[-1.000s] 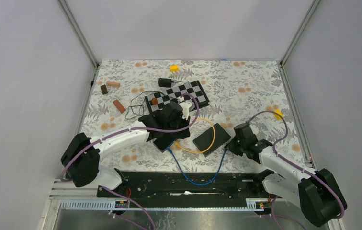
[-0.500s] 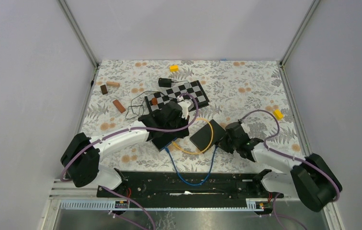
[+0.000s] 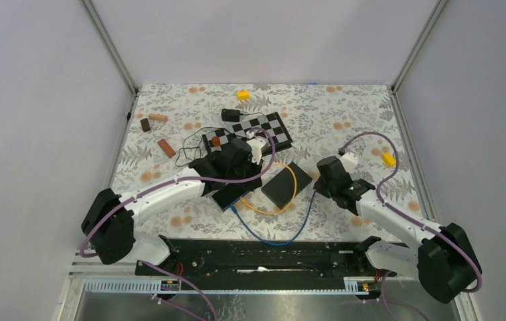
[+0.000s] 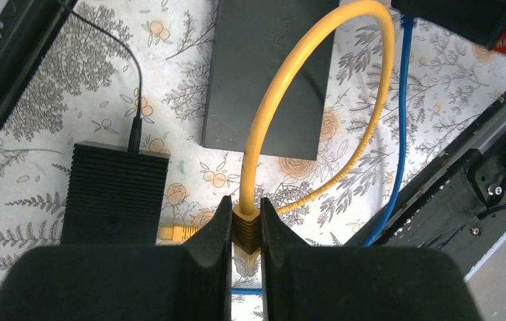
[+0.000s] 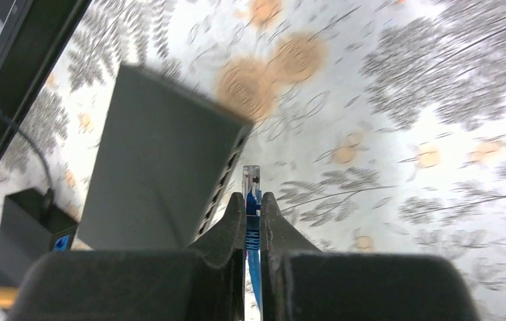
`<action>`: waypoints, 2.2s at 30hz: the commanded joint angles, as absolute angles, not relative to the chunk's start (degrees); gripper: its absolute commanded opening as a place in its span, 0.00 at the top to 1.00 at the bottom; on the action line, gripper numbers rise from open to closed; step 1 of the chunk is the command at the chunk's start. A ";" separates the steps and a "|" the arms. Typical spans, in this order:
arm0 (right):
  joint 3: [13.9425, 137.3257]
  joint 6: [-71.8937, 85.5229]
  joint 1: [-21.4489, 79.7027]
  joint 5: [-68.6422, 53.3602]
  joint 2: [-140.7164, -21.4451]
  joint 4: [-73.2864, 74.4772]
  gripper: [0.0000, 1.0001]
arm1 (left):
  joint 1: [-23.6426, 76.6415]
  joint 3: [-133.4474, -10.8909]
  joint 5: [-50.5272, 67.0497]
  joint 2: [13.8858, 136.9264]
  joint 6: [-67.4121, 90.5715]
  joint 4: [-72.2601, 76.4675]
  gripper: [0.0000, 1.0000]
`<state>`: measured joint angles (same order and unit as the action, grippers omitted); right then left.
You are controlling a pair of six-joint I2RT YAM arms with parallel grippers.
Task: Insert the plug into the switch port
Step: Move the switch port to the center of the board, then adjust the connector.
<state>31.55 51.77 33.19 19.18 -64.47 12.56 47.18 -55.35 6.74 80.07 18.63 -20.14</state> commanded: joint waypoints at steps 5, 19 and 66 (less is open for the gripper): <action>34.02 43.14 19.67 20.84 -65.71 17.56 0.96 | 46.87 -61.15 9.91 78.13 12.93 -20.09 1.00; 38.83 32.04 14.99 11.01 -67.13 8.50 0.21 | 46.93 -62.55 11.23 79.77 11.00 -21.90 1.00; 49.26 -8.82 31.09 -51.01 -60.70 -13.38 0.29 | 46.93 -81.42 25.79 73.37 -22.91 -45.16 1.00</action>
